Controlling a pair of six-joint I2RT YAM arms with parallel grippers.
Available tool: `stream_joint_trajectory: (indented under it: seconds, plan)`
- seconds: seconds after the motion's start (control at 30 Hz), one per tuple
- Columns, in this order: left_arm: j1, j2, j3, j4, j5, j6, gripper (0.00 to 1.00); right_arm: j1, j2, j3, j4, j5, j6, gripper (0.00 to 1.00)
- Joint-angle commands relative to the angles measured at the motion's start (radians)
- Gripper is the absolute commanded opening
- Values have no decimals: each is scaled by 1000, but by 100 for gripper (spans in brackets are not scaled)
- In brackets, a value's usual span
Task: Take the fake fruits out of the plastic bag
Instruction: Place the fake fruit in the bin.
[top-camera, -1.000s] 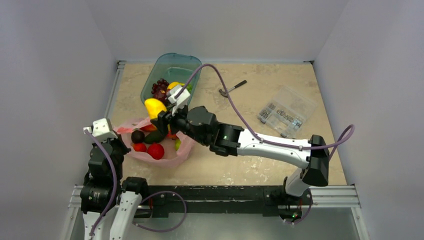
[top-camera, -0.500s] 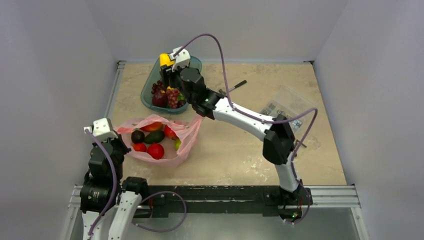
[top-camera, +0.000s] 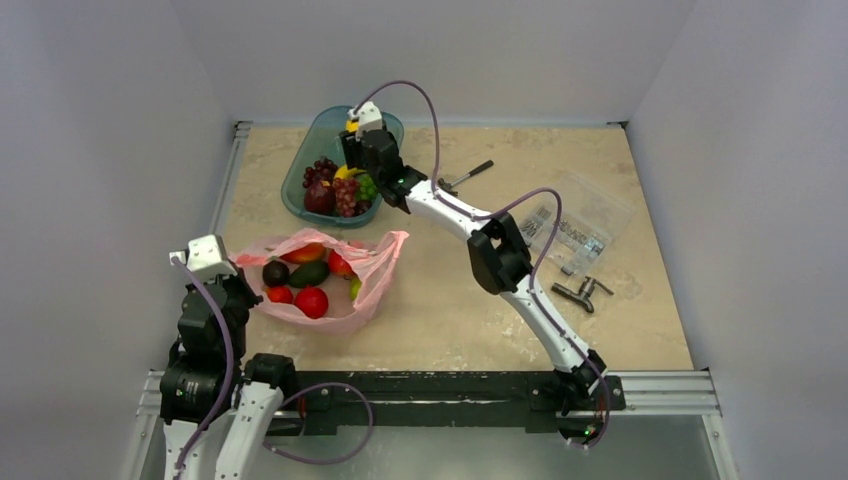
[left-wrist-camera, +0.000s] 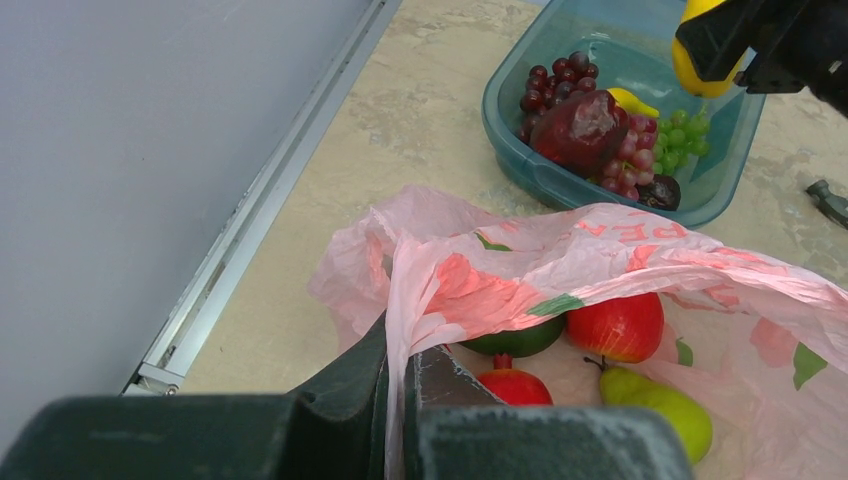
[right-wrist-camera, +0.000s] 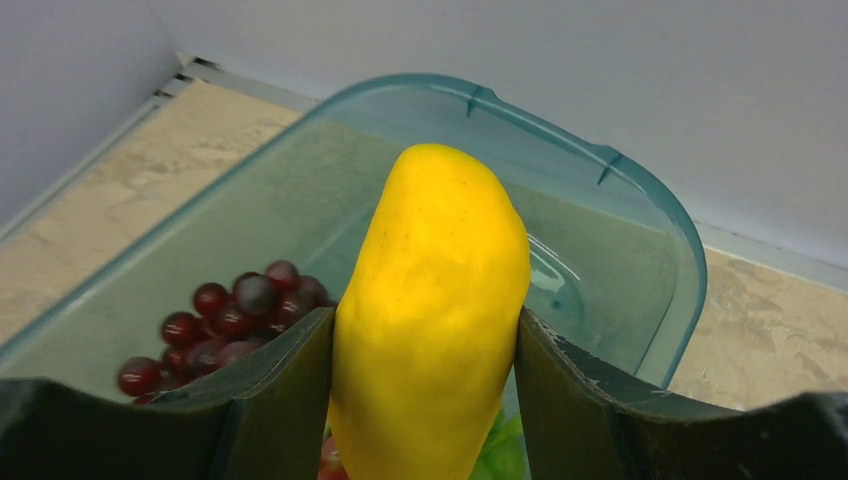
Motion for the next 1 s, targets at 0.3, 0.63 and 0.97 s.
stream_joint_trajectory:
  seconds: [0.3,0.63,0.97]
  plan:
    - [-5,27,6,21,-1,5,0,-30,115,184,0,-30,14,53]
    - [-6,22,7,17,2,2,0,-28,-114,88,-159,28,14,98]
    - [-6,16,4,26,13,0,0,-22,-645,-373,-347,-39,136,97]
